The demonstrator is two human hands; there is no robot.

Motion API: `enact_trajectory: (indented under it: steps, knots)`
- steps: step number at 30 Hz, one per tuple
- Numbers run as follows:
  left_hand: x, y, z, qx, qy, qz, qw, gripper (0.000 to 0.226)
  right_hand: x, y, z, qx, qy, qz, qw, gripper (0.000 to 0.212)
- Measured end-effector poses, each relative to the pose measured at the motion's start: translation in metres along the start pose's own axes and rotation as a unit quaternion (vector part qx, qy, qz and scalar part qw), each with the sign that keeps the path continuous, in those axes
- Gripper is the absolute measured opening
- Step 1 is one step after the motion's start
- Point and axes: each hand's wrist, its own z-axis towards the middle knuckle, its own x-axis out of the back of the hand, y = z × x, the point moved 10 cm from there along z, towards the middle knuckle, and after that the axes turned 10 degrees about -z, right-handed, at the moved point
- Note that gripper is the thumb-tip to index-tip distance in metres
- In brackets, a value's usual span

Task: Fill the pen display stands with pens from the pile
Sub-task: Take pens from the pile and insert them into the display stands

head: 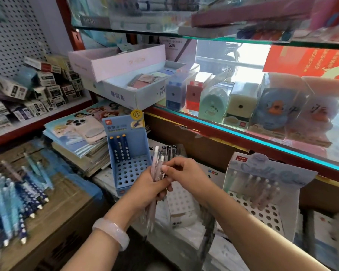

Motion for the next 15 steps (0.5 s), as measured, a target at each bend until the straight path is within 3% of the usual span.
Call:
enact_trajectory:
  steps: [6, 11, 15]
  knots:
    - [0.013, 0.002, 0.004, -0.021, 0.035, -0.008, 0.999, 0.014, 0.000, 0.018, 0.001, -0.062, -0.006, 0.075, 0.995, 0.014]
    - [0.008, -0.002, 0.001, 0.008, 0.011, 0.025, 1.000, 0.019, -0.009, 0.022, -0.003, -0.087, -0.071, 0.009, 0.994, 0.014]
    - [0.006, 0.000, -0.002, 0.013, 0.008, 0.040, 0.999, 0.024, -0.009, 0.010, -0.003, -0.041, -0.073, -0.131, 0.988, 0.011]
